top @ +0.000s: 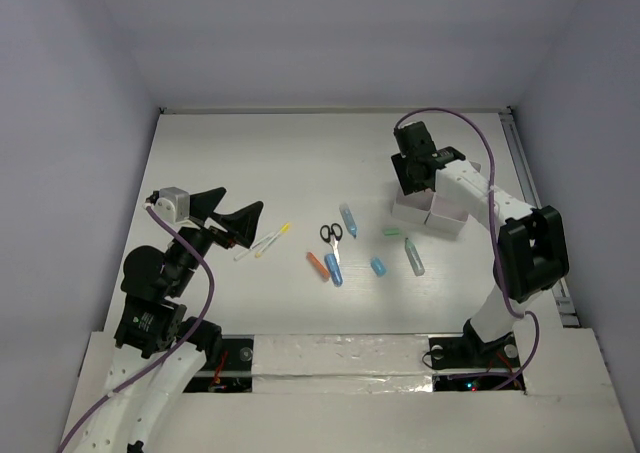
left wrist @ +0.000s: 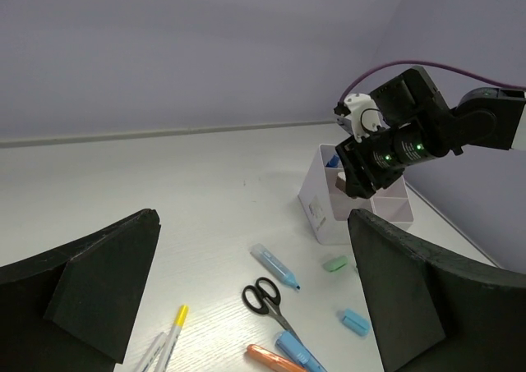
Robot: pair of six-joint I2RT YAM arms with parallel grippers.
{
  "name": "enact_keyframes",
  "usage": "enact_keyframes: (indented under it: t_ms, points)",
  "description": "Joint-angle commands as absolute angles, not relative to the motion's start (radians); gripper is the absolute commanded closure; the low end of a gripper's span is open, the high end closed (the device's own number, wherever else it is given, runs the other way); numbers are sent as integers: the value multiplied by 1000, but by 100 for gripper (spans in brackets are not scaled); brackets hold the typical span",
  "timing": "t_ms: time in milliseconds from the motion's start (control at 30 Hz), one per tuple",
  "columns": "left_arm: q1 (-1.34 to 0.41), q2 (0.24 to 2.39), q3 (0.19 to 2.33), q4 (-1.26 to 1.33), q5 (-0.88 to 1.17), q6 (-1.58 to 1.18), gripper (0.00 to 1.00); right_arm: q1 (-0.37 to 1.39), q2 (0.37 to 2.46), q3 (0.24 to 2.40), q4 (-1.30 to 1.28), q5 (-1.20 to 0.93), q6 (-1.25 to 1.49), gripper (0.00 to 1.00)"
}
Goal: Sort the stationery into containers
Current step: Place the stapler in the storage box.
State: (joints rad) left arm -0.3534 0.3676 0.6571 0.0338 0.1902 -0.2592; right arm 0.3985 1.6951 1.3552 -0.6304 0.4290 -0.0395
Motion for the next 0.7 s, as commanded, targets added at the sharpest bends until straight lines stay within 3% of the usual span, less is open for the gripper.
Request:
enact_keyframes:
  t_ms: [0, 167, 233, 400, 500, 667]
  points:
    - [-359, 367, 692, 83, 192, -247, 1, 391, 1687, 1401, -647, 474, -48, 41]
    - [-359, 365, 690, 83, 193, -247, 1, 391, 1678, 1399, -653, 505, -45, 37]
    - [-359, 367, 692, 84, 193, -247, 1, 391, 1678, 1396, -653, 520, -40, 31]
    - [-359, 367, 690, 83, 193, -248, 1, 391, 1651, 1397, -655, 485, -11, 30]
    - [-359, 367, 692, 83, 193, -247, 1, 409, 1592, 1365, -594, 364, 12, 31]
    - [-359, 365, 692, 81, 193, -245, 1, 518, 1519, 1273, -448, 124, 86, 46]
